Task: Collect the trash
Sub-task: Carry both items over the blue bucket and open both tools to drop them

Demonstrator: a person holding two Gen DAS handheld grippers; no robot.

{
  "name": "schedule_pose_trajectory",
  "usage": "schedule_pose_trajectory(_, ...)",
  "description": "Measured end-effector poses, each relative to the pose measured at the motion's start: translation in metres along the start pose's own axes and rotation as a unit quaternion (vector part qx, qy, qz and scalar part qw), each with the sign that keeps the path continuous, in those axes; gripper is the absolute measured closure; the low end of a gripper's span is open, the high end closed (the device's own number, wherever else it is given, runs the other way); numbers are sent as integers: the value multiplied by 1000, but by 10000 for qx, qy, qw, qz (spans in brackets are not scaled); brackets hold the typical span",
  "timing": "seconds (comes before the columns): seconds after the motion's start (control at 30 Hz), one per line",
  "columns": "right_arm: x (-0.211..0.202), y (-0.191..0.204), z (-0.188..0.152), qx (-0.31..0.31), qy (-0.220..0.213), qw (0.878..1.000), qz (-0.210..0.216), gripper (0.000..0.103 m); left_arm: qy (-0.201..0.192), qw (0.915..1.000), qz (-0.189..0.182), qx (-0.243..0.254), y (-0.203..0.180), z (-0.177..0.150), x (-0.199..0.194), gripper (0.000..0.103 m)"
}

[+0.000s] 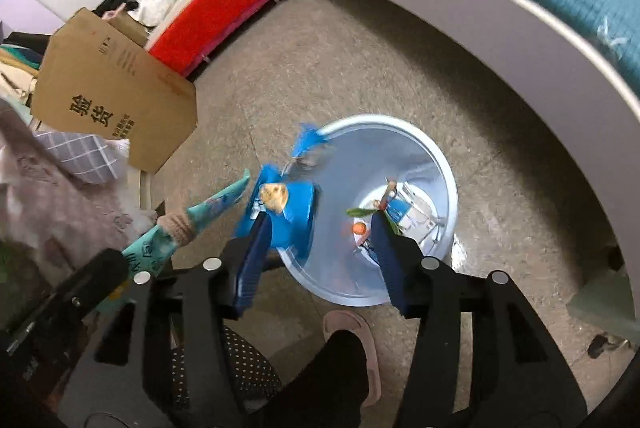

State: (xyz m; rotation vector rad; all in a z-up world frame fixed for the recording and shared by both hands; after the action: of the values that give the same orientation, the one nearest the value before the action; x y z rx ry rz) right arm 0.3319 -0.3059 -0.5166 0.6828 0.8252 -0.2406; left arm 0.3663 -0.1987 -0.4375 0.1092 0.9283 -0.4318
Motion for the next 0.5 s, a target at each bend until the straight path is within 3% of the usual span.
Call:
schedule_pose_trajectory(0.2,-4,-22,-11,187,90,9997,-133,51,253,9997,-37,-44,1,-11,25,98)
schedule_pose_trajectory(0.5,-34,-45,-12,479,-242,9982,-283,46,454,9989,-138,48,-17,-18,39,98)
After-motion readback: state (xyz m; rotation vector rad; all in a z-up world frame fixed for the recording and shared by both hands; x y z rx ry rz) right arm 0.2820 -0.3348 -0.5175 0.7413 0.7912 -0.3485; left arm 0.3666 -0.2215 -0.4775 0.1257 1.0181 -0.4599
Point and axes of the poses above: each gripper's, at about its wrist camera, not at the fingertips, and x roughly the way its jaws point, y to its left, z to its top, the point moved 8 cm from there along x, roughly the way its jaws point, and after that the axes turned 11 degrees about -y, right-handed, at the moved point
